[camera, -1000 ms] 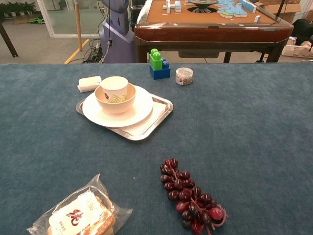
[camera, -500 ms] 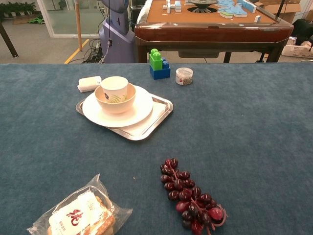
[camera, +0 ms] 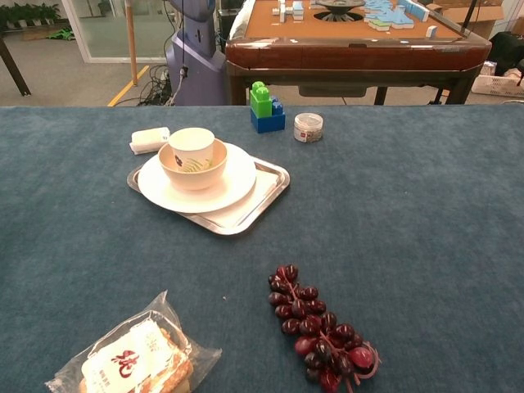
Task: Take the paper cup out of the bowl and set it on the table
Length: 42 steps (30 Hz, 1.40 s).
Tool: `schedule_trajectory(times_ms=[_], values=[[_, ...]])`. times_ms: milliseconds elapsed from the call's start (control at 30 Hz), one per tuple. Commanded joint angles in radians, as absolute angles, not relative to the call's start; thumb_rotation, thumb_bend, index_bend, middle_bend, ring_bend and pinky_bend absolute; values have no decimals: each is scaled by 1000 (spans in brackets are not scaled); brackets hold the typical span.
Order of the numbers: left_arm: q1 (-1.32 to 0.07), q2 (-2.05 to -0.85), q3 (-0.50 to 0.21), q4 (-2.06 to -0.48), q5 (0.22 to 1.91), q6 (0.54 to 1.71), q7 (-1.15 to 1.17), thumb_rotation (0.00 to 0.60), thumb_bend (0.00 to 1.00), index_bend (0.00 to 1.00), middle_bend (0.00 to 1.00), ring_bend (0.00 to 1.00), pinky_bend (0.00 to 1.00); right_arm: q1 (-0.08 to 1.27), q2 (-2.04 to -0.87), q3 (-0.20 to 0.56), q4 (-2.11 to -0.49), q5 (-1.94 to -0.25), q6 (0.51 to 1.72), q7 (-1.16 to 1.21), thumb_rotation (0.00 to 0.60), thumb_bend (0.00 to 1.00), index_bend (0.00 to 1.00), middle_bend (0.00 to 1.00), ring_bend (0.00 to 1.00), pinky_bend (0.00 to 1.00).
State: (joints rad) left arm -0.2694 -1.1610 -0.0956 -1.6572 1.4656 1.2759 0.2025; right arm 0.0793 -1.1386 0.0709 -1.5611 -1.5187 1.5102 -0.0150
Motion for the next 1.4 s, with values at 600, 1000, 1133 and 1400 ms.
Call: schedule_trajectory(times_ms=[600,1000,1133,1400], values=[[-557,-1246,-252,-1715,1244,1038,398,600,95,402,38,0,95,76,-1118,86,-1561,-1495,1507,33,600,170,569,488,353,216],[-706,-1347,-287,-1647,1109,965,491,600,95,406,38,0,95,69,-1101,96,-1572,-1464,1503,29,600,170,568,488,353,216],[-746,-1385,-283,-1610,1076,953,522,600,95,409,38,0,96,67,-1092,99,-1580,-1455,1501,35,600,170,569,488,352,216],[-819,-1469,-281,-1528,993,946,590,600,95,419,38,0,109,65,-1085,104,-1582,-1443,1497,35,600,170,569,488,352,216]])
